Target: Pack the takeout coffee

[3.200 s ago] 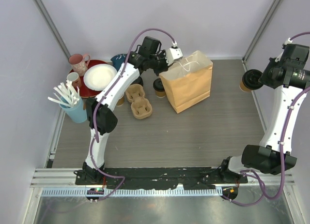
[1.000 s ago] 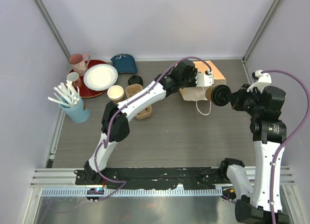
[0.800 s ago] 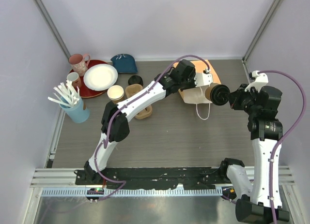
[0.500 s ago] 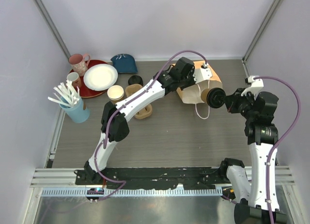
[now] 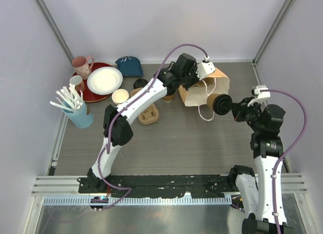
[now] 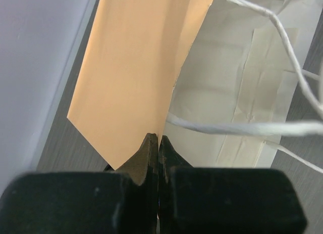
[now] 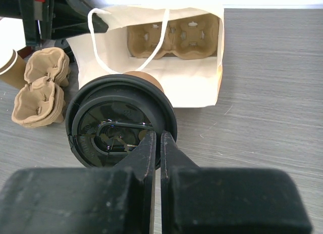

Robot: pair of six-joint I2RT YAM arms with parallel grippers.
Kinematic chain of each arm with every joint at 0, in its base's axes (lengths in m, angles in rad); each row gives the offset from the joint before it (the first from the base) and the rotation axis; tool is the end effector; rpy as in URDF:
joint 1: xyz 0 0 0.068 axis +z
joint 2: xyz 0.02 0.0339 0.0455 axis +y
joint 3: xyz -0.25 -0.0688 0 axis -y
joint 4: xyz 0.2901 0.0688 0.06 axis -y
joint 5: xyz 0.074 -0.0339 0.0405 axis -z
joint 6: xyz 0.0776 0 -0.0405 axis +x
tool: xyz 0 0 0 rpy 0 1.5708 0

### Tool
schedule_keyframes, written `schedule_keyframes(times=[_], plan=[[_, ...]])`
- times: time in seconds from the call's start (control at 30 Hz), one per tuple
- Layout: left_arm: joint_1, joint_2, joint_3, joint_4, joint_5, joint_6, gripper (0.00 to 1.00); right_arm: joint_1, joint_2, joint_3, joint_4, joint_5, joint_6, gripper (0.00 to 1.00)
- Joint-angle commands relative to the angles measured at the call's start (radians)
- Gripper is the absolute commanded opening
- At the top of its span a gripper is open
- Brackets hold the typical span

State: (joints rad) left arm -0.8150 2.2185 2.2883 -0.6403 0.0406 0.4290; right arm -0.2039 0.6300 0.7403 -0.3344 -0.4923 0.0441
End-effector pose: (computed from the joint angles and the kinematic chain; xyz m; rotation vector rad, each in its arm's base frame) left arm 0.3980 -0.4269 0.3111 1.2737 1.7356 -0.2685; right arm 0.2410 -0.0124 0.3207 -0.1312 1.7746 0.3259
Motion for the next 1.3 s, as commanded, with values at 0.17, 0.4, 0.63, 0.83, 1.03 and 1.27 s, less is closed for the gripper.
schedule_keyframes(times=[0.17,0.4,0.63,0.83,1.03,1.27], plan=[[-0.003,-0.059,0.052,-0.018,0.072,-0.073,0.0,0.004,0.004,-0.079,0.273,-0.022,0.011,0.01],[0.01,-0.011,0.105,-0.015,0.028,-0.114,0.0,0.006,-0.062,-0.078,0.164,0.04,-0.075,0.01],[0.014,-0.017,0.1,-0.002,0.044,-0.11,0.0,0.006,-0.104,-0.067,0.129,0.052,-0.076,0.01],[0.008,-0.051,0.062,-0.047,0.195,-0.072,0.0,0.006,-0.064,-0.082,0.19,0.055,-0.05,0.01],[-0.003,-0.057,0.039,-0.079,0.226,-0.055,0.0,0.006,0.017,-0.07,0.247,0.072,-0.047,0.01],[-0.016,-0.052,0.103,-0.094,0.231,-0.145,0.0,0.027,0.045,-0.108,0.282,0.162,-0.016,0.01]])
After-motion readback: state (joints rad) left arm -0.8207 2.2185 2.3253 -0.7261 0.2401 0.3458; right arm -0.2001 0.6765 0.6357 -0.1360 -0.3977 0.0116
